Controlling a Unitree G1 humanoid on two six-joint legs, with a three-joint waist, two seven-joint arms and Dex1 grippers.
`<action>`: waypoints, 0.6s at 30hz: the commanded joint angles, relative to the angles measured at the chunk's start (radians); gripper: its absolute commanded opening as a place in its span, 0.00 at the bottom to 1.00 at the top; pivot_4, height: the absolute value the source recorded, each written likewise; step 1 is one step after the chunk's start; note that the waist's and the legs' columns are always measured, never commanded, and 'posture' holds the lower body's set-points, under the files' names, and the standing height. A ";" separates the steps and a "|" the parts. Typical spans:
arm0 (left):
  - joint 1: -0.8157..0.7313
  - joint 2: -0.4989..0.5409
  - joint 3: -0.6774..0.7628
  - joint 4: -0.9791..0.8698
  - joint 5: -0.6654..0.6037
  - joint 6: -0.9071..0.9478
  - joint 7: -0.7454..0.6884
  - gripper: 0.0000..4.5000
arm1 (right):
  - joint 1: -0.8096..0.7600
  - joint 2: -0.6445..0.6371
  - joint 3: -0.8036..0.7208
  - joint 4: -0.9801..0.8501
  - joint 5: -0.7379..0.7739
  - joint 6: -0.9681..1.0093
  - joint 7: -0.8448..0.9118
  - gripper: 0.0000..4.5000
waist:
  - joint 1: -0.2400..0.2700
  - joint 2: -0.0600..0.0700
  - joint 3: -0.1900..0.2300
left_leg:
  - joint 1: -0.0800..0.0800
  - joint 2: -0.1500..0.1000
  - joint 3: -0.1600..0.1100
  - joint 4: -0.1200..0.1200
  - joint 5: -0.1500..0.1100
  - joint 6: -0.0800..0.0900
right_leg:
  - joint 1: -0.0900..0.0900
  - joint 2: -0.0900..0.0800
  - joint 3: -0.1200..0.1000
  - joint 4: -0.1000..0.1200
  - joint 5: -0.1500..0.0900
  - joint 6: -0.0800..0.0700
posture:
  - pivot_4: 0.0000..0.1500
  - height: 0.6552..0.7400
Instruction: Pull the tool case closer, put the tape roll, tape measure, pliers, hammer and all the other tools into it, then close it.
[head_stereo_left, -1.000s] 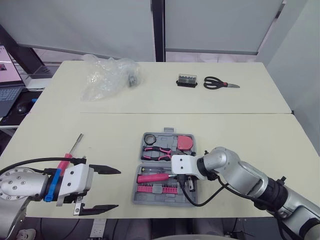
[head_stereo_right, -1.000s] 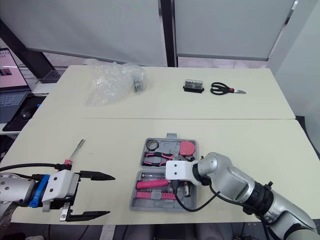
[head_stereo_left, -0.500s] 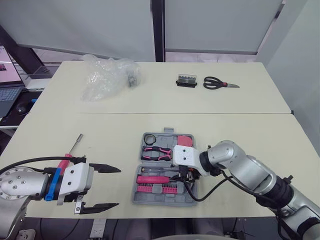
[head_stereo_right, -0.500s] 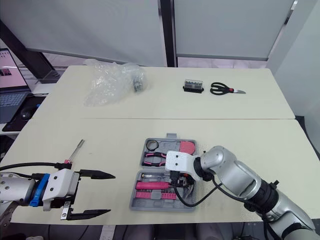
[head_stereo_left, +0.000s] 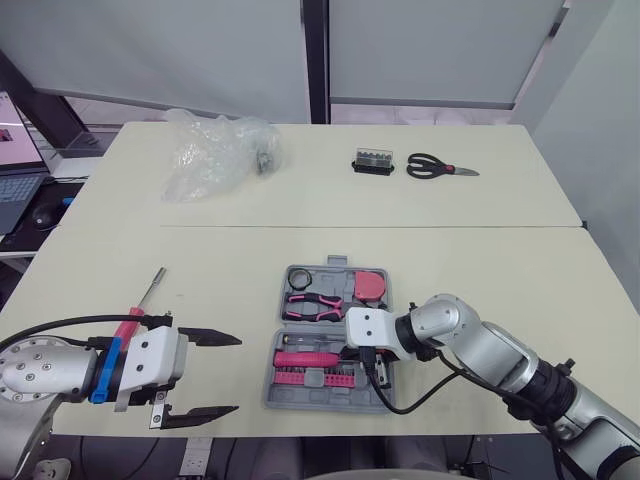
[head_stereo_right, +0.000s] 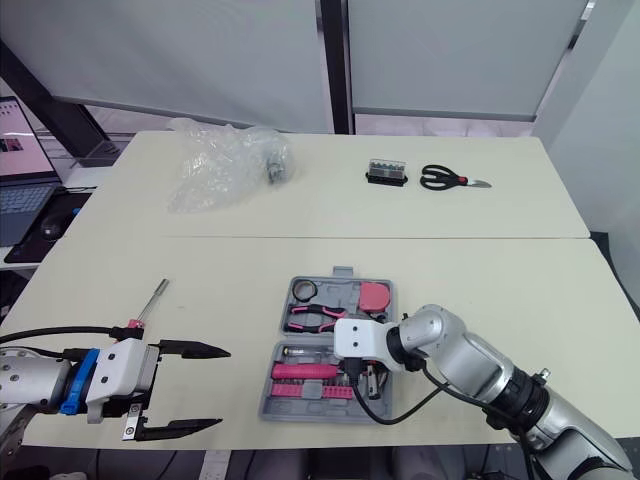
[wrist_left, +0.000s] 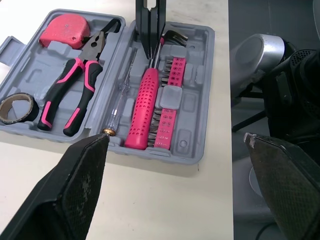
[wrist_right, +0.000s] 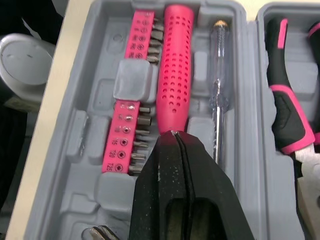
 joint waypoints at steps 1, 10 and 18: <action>0.007 -0.001 0.008 -0.037 -0.010 0.000 0.011 1.00 | 0.010 0.000 0.026 0.009 -0.032 -0.052 0.013 0.00 | 0.000 0.000 0.000 | 0.000 0.000 0.000 0.000 0.000 0.000 | 0.000 0.000 0.000 0.000 0.000 0.000 | 1.00 1.00; 0.003 -0.005 -0.004 -0.045 -0.008 0.007 0.029 1.00 | 0.060 -0.010 0.080 0.070 -0.128 -0.135 0.018 0.00 | 0.000 -0.002 -0.002 | 0.001 0.000 0.000 0.000 0.000 0.000 | 0.001 0.000 0.000 0.000 0.000 0.000 | 1.00 1.00; 0.007 -0.035 0.008 -0.039 -0.028 0.034 0.074 1.00 | 0.084 0.042 -0.016 0.051 -0.084 -0.219 0.000 0.00 | 0.001 -0.006 -0.005 | 0.003 0.000 0.000 0.000 0.000 0.000 | 0.003 0.000 0.000 0.000 0.000 0.000 | 1.00 1.00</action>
